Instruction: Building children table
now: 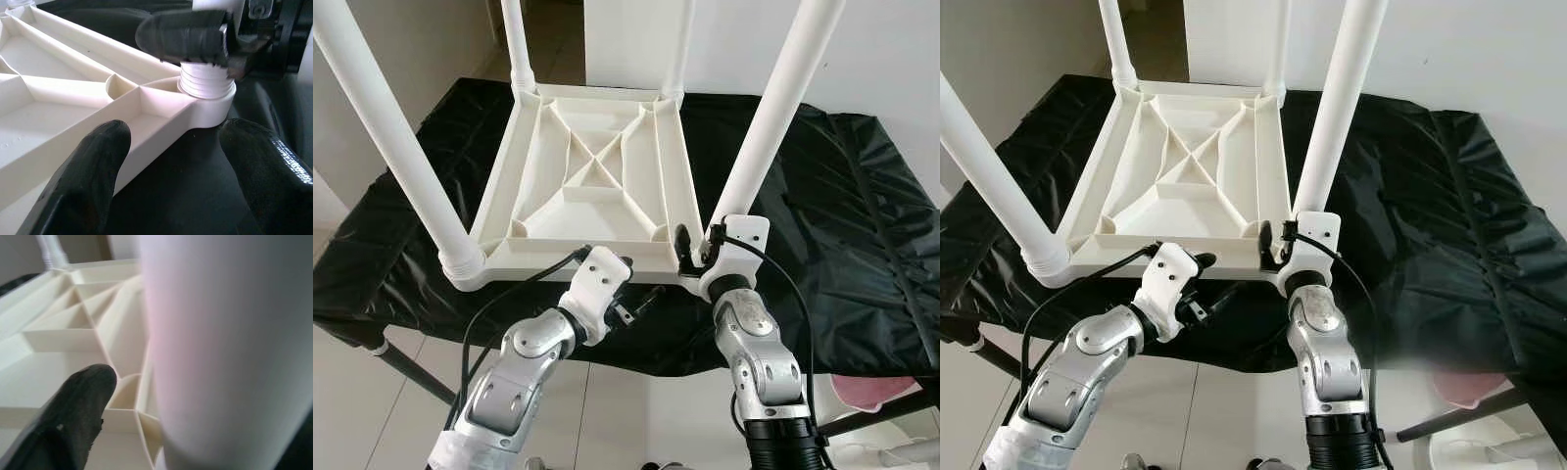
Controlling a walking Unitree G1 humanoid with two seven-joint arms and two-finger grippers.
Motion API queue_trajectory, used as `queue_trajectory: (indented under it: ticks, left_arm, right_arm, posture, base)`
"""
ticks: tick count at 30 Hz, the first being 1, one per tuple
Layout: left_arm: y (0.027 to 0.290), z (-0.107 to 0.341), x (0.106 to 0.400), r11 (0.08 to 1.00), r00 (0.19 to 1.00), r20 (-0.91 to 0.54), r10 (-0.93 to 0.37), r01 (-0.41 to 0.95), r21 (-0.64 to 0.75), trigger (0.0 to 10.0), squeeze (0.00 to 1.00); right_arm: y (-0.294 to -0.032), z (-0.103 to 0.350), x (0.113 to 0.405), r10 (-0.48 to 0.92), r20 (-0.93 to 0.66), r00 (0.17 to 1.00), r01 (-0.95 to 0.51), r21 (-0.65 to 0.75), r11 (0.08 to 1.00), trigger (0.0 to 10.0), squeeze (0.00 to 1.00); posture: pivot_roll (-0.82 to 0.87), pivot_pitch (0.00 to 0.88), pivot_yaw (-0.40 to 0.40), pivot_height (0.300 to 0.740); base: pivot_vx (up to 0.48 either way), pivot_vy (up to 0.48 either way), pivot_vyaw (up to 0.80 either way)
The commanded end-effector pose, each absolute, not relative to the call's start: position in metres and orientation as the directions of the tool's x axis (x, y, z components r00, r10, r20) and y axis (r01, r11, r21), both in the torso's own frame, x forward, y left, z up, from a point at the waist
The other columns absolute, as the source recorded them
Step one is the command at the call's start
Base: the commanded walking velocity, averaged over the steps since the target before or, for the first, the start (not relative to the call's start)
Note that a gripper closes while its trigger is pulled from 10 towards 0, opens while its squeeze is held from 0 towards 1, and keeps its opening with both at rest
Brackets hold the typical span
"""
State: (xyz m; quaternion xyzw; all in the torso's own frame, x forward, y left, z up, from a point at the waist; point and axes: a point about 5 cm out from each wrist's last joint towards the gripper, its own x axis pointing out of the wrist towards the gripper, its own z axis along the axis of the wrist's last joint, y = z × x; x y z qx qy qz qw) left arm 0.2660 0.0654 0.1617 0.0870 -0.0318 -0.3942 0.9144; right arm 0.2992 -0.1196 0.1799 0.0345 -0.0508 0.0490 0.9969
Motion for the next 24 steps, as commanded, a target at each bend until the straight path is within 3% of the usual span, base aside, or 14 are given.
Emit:
queue_trajectory:
  ticks: [1, 12, 18, 21, 24]
  left_arm:
    - [0.069, 0.156, 0.266, 0.71, 0.725, -0.024, -0.688, 0.68, 0.185, 10.0, 0.0]
    - [0.066, 0.157, 0.269, 0.704, 0.719, -0.02, -0.695, 0.686, 0.185, 10.0, 0.0]
    - [0.064, 0.157, 0.269, 0.693, 0.708, -0.022, -0.706, 0.696, 0.185, 10.0, 0.0]
    - [0.064, 0.157, 0.268, 0.689, 0.704, -0.023, -0.709, 0.7, 0.185, 10.0, 0.0]
    - [0.063, 0.157, 0.268, 0.689, 0.704, -0.023, -0.71, 0.701, 0.185, 10.0, 0.0]
  right_arm:
    - [-0.121, 0.184, 0.298, 0.132, 0.121, 0.984, -0.14, 0.064, 0.988, 10.0, 0.0]
    - [-0.154, 0.181, 0.307, 0.334, 0.09, 0.938, -0.329, -0.061, 0.942, 10.0, 0.0]
    - [-0.162, 0.179, 0.311, 0.506, 0.047, 0.861, -0.498, -0.117, 0.859, 10.0, 0.0]
    - [-0.162, 0.17, 0.313, 0.615, -0.023, 0.788, -0.609, -0.175, 0.774, 10.0, 0.0]
    - [-0.162, 0.169, 0.314, 0.63, -0.033, 0.776, -0.624, -0.183, 0.76, 10.0, 0.0]
  posture:
    - [-0.01, 0.085, -0.034, 0.74]
    - [-0.02, 0.077, -0.027, 0.74]
    - [-0.02, 0.08, -0.012, 0.74]
    - [-0.02, 0.086, -0.011, 0.74]
    - [-0.02, 0.086, -0.011, 0.74]
  base:
    - [0.0, 0.0, 0.0]
    - [0.0, 0.0, 0.0]
    - [0.0, 0.0, 0.0]
    - [0.0, 0.0, 0.0]
    - [0.0, 0.0, 0.0]
